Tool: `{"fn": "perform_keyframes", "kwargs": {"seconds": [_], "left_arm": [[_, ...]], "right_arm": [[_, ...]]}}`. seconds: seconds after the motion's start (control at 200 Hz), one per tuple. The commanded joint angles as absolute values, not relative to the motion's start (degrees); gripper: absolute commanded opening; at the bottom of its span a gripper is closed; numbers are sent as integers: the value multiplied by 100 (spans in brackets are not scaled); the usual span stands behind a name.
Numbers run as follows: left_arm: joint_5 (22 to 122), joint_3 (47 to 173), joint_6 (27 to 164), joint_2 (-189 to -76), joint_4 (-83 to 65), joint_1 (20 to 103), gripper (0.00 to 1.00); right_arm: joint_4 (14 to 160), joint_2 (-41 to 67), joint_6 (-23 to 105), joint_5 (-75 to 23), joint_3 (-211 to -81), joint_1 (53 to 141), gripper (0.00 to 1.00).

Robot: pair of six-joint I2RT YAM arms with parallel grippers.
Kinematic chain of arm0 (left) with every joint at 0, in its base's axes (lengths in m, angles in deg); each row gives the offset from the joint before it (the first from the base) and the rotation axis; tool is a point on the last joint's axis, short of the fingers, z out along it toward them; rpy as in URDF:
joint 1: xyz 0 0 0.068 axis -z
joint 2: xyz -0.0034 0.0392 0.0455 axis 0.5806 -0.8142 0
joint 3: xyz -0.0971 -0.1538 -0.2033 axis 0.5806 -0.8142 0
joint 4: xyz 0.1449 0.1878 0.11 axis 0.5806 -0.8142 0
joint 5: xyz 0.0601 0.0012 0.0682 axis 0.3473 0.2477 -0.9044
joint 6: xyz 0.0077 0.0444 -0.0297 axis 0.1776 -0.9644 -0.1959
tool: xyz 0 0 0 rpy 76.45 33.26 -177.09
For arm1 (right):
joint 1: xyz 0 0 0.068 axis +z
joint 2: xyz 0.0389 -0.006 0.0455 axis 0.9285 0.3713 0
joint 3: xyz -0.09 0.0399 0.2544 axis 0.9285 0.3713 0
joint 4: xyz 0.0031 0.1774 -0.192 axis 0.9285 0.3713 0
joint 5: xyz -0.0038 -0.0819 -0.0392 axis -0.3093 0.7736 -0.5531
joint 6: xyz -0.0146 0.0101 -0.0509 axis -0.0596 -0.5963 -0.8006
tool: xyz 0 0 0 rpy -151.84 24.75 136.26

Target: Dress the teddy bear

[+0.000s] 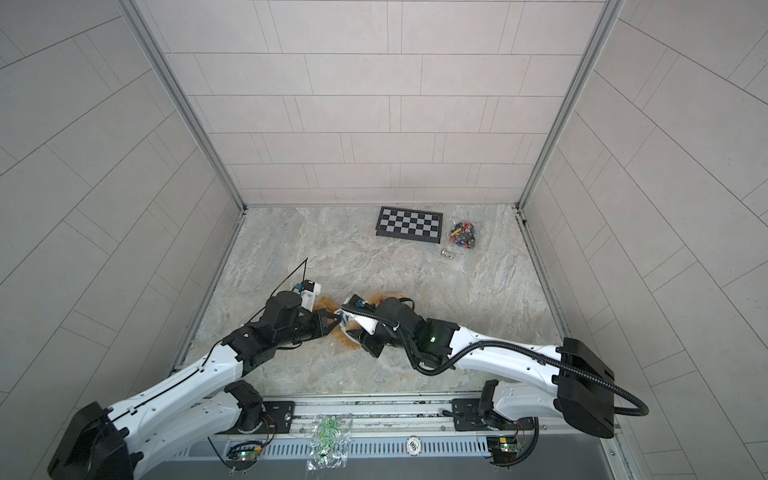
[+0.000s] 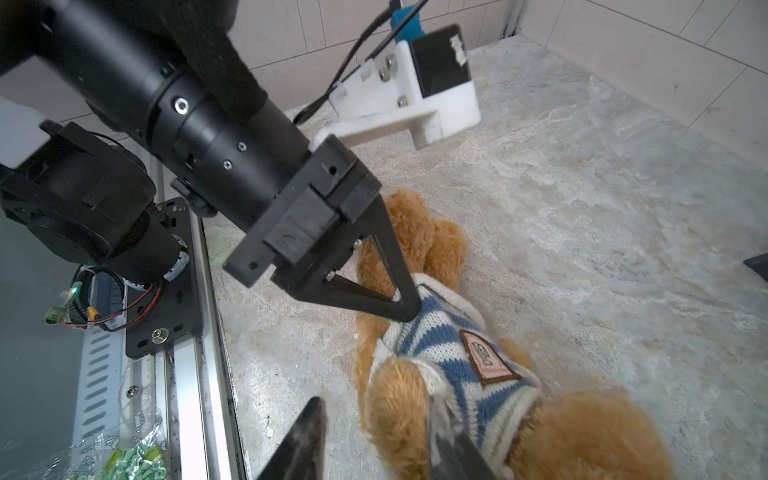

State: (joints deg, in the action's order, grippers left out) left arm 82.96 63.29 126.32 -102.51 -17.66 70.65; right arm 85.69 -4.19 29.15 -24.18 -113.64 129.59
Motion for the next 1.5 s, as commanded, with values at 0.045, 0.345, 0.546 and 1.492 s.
{"fn": "perform_keyframes", "kwargs": {"seconds": [0.045, 0.345, 0.546, 1.492], "left_arm": [[8297, 6349, 12725, -10263, -1561, 7126, 0], [8257, 6321, 12781, -10301, -1552, 7127, 0], [8226, 6279, 12847, -10303, -1464, 7127, 0], [8002, 6372, 12485, -10408, -1898, 7030, 0]], "right_arm": [[8795, -38, 2752, -2022, -11681, 13025, 42], [9141, 280, 2612, -1799, -11917, 13026, 35], [9165, 261, 2596, -1735, -11820, 13026, 28], [8066, -1266, 2938, -1884, -10797, 12810, 34]]}}
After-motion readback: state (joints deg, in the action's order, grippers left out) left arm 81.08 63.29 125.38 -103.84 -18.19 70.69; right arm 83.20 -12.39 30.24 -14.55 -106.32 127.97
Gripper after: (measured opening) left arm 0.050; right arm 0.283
